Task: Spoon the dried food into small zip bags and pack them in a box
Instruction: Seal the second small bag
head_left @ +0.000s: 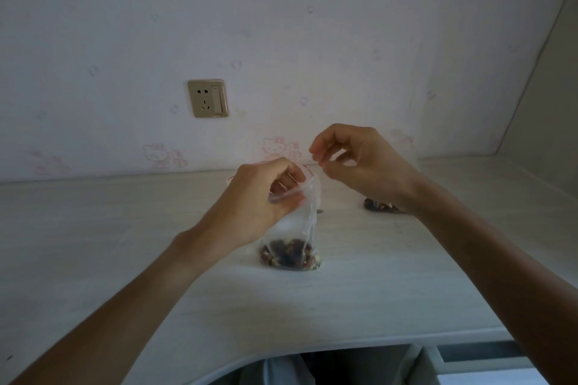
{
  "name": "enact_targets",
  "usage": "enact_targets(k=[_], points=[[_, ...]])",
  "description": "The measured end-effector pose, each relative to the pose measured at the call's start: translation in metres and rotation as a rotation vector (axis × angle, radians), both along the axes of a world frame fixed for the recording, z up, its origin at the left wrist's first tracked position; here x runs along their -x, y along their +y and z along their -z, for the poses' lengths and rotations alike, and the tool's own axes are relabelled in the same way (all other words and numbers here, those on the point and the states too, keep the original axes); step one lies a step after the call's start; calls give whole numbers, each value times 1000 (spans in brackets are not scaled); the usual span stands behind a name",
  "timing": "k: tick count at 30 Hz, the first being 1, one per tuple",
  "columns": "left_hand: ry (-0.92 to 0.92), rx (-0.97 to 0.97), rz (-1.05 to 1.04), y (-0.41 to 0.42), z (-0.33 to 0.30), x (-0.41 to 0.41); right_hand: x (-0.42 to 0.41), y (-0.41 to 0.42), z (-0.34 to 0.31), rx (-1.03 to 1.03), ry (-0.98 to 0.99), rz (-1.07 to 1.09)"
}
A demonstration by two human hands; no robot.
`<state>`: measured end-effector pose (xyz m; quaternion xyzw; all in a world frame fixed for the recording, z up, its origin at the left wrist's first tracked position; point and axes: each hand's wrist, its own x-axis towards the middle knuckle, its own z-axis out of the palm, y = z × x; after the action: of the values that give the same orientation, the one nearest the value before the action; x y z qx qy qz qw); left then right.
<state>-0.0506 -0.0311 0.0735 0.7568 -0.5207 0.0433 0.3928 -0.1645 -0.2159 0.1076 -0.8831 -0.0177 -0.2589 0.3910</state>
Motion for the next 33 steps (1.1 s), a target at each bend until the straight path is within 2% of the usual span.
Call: enact_targets(k=[4, 9, 13, 18, 25, 29, 33], points=[[92, -3, 64, 1, -2, -4, -1, -2, -4, 220, 118, -115], [182, -64, 144, 6, -8, -6, -11, 1, -5, 297, 274, -230], [213, -144, 228, 12, -15, -8, -20, -1, -11, 457, 319, -178], [195, -255, 227, 18, -26, -17, -23, 2, -26, 599, 311, -161], [53, -355, 135, 22, -31, -21, -18, 2, -40, 664, 332, -185], [7, -522, 116, 22, -39, -20, -20, 4, -42, 696, 350, -203], [41, -596, 110, 19, -44, -17, -19, 12, -47, 561, 354, -259]])
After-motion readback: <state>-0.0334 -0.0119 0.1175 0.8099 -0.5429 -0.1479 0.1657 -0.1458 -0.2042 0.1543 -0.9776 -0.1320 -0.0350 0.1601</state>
